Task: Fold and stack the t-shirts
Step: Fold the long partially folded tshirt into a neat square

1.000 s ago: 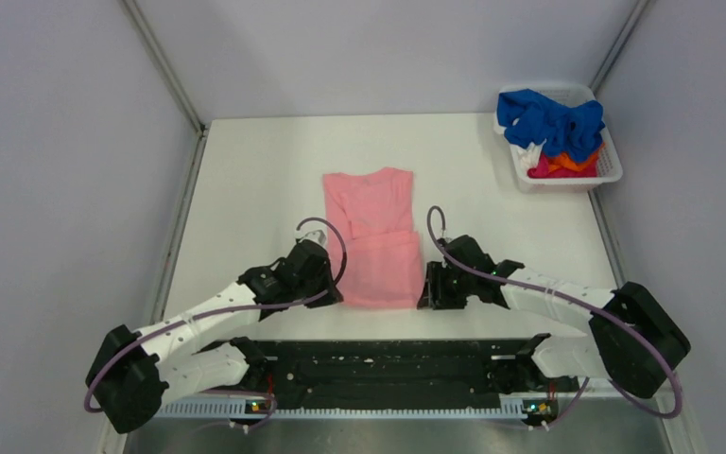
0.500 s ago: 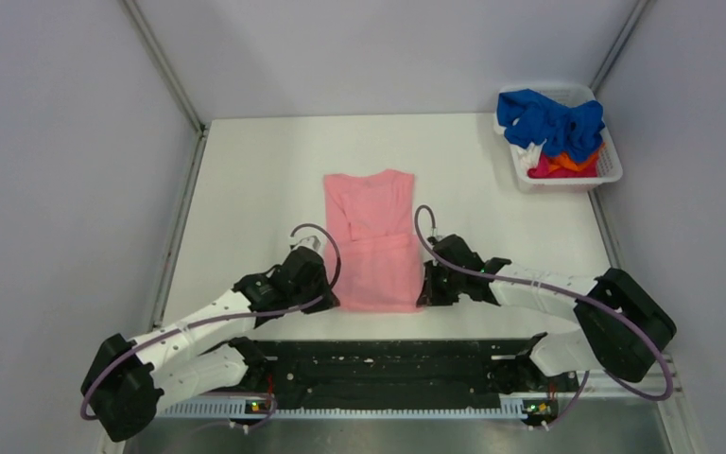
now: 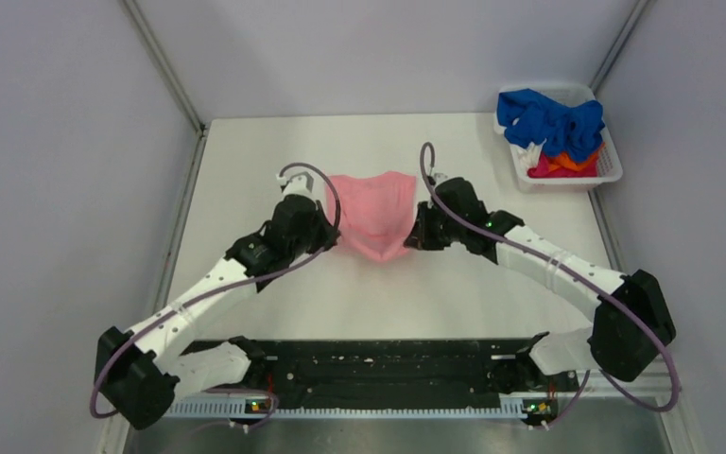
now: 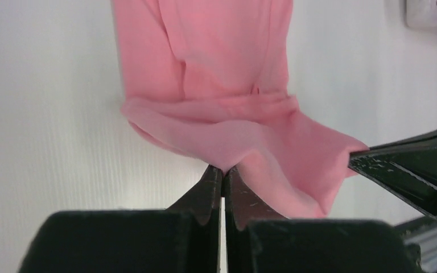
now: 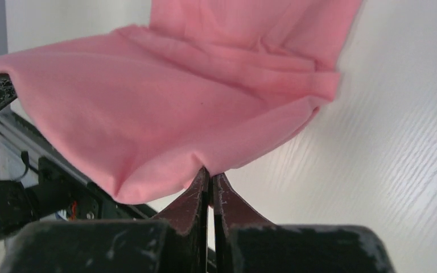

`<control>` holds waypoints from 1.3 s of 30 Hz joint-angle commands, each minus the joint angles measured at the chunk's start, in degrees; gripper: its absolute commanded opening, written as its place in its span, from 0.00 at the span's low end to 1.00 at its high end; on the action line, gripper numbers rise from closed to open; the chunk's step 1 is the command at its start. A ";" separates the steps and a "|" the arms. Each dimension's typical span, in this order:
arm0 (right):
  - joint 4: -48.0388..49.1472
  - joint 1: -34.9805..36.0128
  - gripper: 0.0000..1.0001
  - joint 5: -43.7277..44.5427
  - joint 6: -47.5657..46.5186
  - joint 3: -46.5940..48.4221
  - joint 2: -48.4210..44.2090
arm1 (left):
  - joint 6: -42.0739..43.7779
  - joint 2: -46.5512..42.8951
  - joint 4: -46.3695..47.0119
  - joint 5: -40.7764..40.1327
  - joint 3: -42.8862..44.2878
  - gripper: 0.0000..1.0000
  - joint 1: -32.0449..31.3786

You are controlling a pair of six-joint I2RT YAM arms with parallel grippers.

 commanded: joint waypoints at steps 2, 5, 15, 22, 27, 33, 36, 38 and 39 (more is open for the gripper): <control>2.73 -7.27 0.00 -1.41 -1.67 8.93 5.14 | 8.26 9.27 9.03 3.79 8.37 0.00 9.89; 6.39 -10.59 0.00 -4.29 -0.32 12.30 9.29 | 9.74 15.05 10.59 6.40 13.85 0.00 13.79; 9.35 -18.16 0.00 -9.24 -0.68 25.37 24.07 | 11.08 33.74 11.82 13.31 27.43 0.00 22.95; 9.02 -20.24 0.00 -8.09 -1.06 32.99 33.56 | 12.17 48.10 10.70 21.45 40.16 0.00 26.87; 9.13 -21.37 0.00 -5.40 -1.03 39.41 42.10 | 12.20 57.55 9.37 23.27 47.63 0.00 28.15; 9.18 -22.91 0.60 -0.17 -3.26 51.38 52.00 | 11.23 67.90 6.36 29.63 59.61 0.66 30.43; 8.18 -22.91 0.82 0.64 -6.25 52.62 50.56 | 12.18 67.99 3.04 30.18 62.24 0.98 30.59; 8.89 -22.77 0.85 0.17 -7.14 49.17 46.61 | 12.39 65.46 4.02 30.88 58.91 0.99 30.55; 11.05 -22.70 0.86 -1.07 -7.62 46.26 44.32 | 12.29 63.90 5.36 31.23 56.00 0.99 30.48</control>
